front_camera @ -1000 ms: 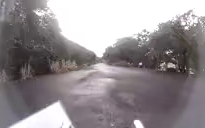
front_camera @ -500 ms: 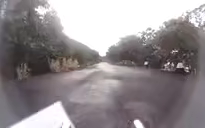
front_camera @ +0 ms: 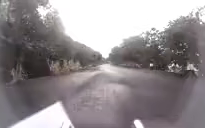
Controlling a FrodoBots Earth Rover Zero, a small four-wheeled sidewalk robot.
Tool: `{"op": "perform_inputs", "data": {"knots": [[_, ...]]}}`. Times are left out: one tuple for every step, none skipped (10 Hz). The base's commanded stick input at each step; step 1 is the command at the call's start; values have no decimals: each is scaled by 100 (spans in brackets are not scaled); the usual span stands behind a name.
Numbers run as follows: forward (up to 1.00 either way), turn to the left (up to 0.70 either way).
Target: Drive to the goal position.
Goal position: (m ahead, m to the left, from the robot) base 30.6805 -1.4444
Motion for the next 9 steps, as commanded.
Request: {"op": "perform_inputs", "data": {"knots": [[100, 0], [100, 0], [100, 0], [100, 0], [100, 0], [100, 0], [100, 0], [100, 0], [100, -6]]}}
